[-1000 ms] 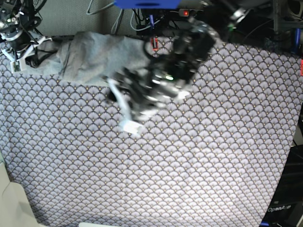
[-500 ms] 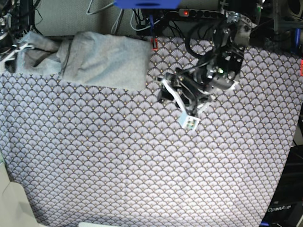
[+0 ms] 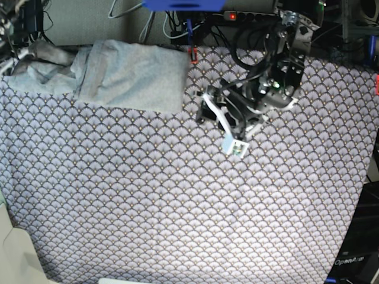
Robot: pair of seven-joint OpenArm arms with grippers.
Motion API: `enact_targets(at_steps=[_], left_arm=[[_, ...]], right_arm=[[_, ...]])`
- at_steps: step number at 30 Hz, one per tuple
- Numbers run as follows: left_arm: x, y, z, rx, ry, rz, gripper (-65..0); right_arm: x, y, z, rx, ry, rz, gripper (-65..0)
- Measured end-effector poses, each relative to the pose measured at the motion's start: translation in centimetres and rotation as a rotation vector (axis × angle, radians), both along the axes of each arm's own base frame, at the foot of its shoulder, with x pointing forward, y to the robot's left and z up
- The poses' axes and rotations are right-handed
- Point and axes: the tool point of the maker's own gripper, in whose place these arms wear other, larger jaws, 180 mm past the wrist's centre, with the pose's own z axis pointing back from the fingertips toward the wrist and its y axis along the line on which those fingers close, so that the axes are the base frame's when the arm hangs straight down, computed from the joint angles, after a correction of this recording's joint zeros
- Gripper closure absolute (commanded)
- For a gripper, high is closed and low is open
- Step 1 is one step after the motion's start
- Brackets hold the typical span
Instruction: Fold the T-shirt properly
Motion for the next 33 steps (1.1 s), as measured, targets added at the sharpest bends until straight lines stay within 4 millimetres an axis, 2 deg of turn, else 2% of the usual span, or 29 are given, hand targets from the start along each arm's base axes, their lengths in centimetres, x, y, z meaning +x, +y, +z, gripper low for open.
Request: enact_targets(at_steps=[2,7,11,13,18,21,25,30,33], left_arm=[[-0.1,0.0,-0.1,0.0,0.002,0.0,-32.8],[-0.1,0.0,-0.1,0.001,0.002,0.0,-32.8],[-0.1,0.0,-0.1,0.001,0.003,0.0,-32.8],[-0.1,0.0,0.0,0.0,0.002,0.0,-32.8],[-0.1,0.0,-0.1,0.0,0.002,0.0,-32.8],[-0.1,0.0,-0.1,0.0,0.002,0.0,-32.8],[-0.1,0.0,0.0,0.0,0.002,0.0,-32.8],[-0.1,0.0,0.0,-0.001,0.002,0.0,-32.8],[-0.1,0.0,0.0,0.0,0.001,-0.001,-32.8]], right_arm=[[0.1,-0.6,-0.7,-0.017,0.059,-0.034,0.0],[-1.2,-1.6,-0.5,-0.058,0.115,-0.091,0.0],[0.2,-1.9,1.9,-0.111,0.054,-0.075,0.0],[0.5,-2.0,2.4,-0.119,0.036,-0.07,0.0],[-0.6,-1.6,1.5,-0.096,0.062,-0.095,0.0],[-1.9,-1.9,1.7,-0.089,0.075,-0.161,0.0],[-2.2,-2.5,3.9,-0.145,0.095,-0.176,0.0],[-0.9,-1.9,5.6,-0.108,0.023,-0.171,0.0],[-1.4,-2.5,6.0,-0.108,0.056,-0.175,-9.1]])
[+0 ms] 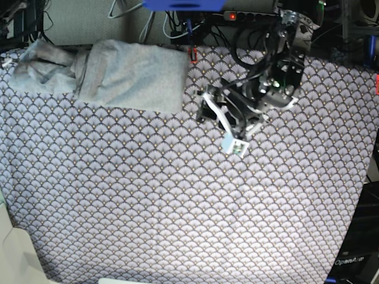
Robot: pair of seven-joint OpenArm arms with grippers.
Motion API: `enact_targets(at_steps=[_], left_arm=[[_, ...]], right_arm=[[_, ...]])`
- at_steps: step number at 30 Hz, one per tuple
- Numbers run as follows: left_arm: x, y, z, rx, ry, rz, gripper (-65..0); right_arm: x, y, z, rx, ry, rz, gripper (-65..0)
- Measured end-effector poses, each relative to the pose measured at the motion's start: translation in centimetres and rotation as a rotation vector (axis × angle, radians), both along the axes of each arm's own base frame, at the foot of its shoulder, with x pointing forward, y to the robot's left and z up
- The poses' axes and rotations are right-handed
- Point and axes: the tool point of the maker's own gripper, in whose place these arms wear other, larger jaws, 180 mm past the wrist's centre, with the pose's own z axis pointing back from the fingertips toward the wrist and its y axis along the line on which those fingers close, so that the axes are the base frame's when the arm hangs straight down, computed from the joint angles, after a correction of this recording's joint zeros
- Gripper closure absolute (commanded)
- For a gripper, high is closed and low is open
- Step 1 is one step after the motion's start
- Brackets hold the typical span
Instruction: Fold the T-shirt properly
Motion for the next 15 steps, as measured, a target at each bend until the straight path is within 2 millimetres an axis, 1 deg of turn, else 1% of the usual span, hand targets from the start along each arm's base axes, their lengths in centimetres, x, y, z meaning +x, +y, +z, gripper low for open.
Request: enact_targets(at_steps=[4,5,7,8,11,12,15], left_arm=[[0.0,0.0,0.0,-0.001,0.001,-0.001,-32.8],[0.0,0.0,0.0,0.0,0.0,0.0,-32.8],[0.0,0.0,0.0,0.0,0.001,-0.001,-32.8],[0.0,0.0,0.0,0.0,-0.001,0.0,-32.8],[0.0,0.0,0.0,0.0,0.0,-0.001,-32.8],[0.0,0.0,0.0,0.0,0.0,-0.002,-32.8],[0.2,0.0,0.2,0.0,-0.005,0.001,-32.8]], right_arm=[[0.0,-0.2,0.1,0.034,0.056,0.004,-27.9],[0.2,-0.3,0.3,0.041,0.059,0.009,-31.5],[0.0,-0.2,0.5,0.068,0.066,0.023,-36.5],[-0.1,0.0,0.6,0.091,0.061,0.043,-38.1],[-1.4,0.7,0.6,0.178,0.092,0.075,-38.8],[-1.5,1.2,0.8,0.213,0.086,0.104,-38.8],[-0.4,2.5,1.7,0.306,0.009,0.183,-38.9]])
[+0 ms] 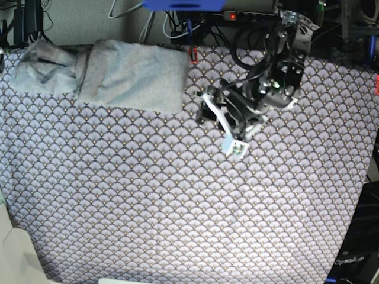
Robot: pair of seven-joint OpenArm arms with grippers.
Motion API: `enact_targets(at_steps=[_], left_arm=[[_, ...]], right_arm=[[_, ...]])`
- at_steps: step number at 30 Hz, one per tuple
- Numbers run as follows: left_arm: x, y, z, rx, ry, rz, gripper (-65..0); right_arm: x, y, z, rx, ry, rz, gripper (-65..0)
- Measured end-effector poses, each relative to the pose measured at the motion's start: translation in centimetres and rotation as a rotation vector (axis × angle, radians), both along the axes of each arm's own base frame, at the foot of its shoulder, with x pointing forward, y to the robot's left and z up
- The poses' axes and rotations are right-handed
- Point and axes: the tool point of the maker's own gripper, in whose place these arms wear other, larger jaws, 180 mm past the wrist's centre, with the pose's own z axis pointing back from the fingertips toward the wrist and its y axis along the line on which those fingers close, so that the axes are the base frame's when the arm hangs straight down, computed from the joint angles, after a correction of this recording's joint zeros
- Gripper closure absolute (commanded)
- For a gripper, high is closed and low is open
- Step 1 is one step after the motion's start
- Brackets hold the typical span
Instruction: Fold the T-shirt properly
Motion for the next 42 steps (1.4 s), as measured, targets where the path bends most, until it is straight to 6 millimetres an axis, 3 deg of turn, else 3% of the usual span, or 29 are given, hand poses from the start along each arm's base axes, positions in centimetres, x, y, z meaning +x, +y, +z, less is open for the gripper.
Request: enact_targets(at_steps=[5,10,15,21,32,36,42], left_arm=[[0.1,0.1,0.0,0.001,-0.002,0.002,-32.8],[0.2,0.1,0.1,0.0,-0.004,0.003,-32.8],[0.1,0.2,0.0,0.003,-0.003,0.002,-32.8],[0.1,0.2,0.0,0.004,0.0,0.002,-32.8],[0.1,0.2,0.0,0.002,-0.003,0.003,-32.8],[0.1,0.2,0.0,0.002,-0.003,0.003,-32.8],[0.1,0.1,0.1,0.001,-0.003,0.003,-32.8]], right_arm=[[0.6,3.1,-1.1,0.154,-0.018,0.084,-38.9],[1.5,4.8,-3.2,0.239,-0.001,0.116,-38.9],[1.3,4.8,-5.3,0.302,0.025,0.077,-39.0],[2.4,3.4,-4.7,0.286,-0.01,0.079,-39.0],[0.8,1.9,-7.2,0.345,0.008,-0.016,-39.0],[1.1,2.1,-7.1,0.35,-0.005,-0.011,-39.0],[1.3,4.8,-8.7,0.392,0.051,0.056,-39.0]])
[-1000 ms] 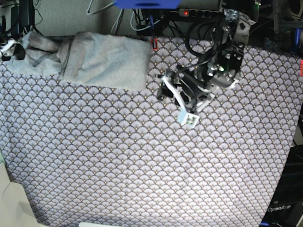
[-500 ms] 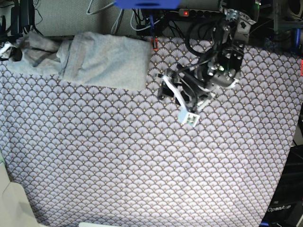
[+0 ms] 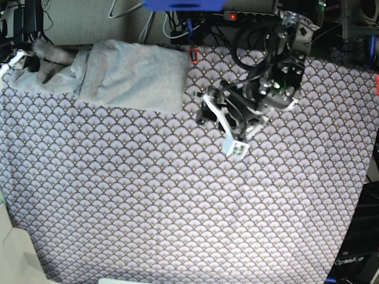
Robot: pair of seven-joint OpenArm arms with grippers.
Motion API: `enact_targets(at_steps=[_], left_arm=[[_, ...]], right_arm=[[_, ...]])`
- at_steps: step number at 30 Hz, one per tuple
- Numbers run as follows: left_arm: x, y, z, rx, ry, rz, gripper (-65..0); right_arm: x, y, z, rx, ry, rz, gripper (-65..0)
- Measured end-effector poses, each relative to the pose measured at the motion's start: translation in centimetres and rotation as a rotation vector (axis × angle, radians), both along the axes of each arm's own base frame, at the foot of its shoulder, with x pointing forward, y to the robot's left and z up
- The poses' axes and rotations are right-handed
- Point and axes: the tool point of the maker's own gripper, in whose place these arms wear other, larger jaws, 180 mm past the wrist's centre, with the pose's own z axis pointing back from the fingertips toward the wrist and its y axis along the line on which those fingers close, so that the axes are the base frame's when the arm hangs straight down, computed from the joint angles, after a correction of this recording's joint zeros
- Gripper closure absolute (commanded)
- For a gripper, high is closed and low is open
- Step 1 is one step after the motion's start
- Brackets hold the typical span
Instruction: Fold the T-shirt properly
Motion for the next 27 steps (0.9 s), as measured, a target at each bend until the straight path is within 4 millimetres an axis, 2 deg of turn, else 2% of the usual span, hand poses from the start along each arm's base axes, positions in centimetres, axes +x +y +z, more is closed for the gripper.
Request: enact_targets(at_steps=[10,12,15,18,21,27], left_arm=[[-0.2,0.1,0.0,0.001,0.002,0.0,-32.8],[-0.2,0.0,0.0,0.0,0.0,0.0,-32.8],[-0.2,0.1,0.0,0.001,0.001,0.0,-32.8],[-0.2,0.1,0.0,0.001,0.001,0.0,-32.8],[-0.2,0.0,0.0,0.0,0.001,0.0,-32.8],[-0.1,0.0,0.0,0.0,0.0,0.0,-32.8]], right_arm=[[0.8,1.8,-0.7,0.036,-0.007,0.025,-38.2],[1.2,2.0,-0.6,0.037,-0.01,0.031,-36.1],[1.8,2.0,-0.4,0.038,-0.024,0.033,-26.8],[2.3,2.1,-0.3,0.038,-0.034,0.033,-11.9],[3.1,2.1,0.0,0.041,-0.056,0.032,-0.1],[3.4,2.5,0.9,0.01,-0.071,0.067,0.0]])
